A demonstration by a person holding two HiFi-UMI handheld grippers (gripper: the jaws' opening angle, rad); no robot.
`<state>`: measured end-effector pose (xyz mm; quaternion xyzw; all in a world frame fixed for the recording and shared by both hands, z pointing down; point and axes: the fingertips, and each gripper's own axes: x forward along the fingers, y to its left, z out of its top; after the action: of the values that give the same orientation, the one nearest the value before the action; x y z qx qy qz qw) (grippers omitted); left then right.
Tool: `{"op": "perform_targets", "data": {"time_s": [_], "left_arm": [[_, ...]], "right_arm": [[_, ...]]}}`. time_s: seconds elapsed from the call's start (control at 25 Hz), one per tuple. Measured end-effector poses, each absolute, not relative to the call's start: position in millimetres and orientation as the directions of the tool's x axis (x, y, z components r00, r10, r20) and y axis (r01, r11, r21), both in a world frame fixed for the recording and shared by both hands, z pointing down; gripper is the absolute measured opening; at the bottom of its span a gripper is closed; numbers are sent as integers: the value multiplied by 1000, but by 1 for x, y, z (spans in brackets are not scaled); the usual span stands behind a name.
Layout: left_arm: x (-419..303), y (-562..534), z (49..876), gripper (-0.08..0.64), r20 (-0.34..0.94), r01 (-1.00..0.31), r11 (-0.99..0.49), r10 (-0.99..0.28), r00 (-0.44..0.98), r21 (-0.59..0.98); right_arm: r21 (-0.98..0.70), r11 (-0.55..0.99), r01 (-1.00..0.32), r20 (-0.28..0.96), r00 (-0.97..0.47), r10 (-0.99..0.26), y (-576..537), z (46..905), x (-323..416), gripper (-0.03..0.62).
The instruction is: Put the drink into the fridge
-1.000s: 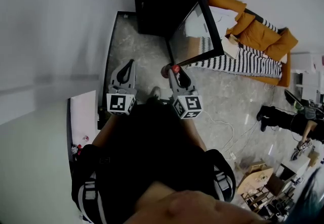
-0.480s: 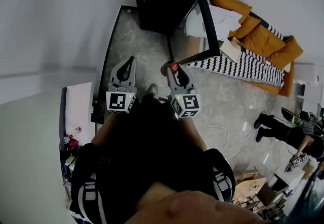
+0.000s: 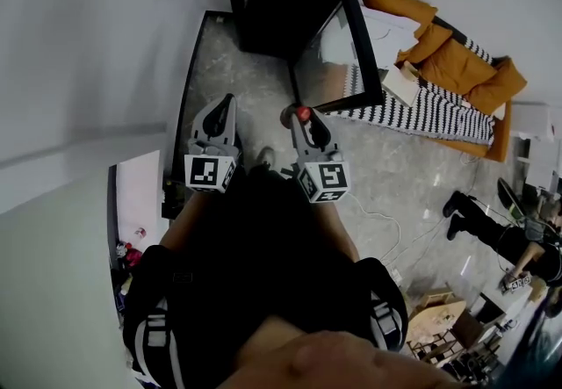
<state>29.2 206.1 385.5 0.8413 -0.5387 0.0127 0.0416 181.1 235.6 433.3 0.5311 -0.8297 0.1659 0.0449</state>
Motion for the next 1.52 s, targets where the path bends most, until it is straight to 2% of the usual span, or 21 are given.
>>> {"op": "perform_targets", "data": {"time_s": [0.28,1.2,1.52], "left_arm": [[12,159,395,5,45,-892,-447,-892,450,70],[-83,-17,399,5,88,-849,-509,-848,523,140],[-83,-42,417,5,127,-860,-494,-852,508,127]], "right_arm": [[-218,356,-909,277,-407,-870,199,439,167,126],[-175,215,-961,326,-263,-908,40,446,83,126],[-153,274,-950,328,-310,-893,-3,459,79,126]]}}
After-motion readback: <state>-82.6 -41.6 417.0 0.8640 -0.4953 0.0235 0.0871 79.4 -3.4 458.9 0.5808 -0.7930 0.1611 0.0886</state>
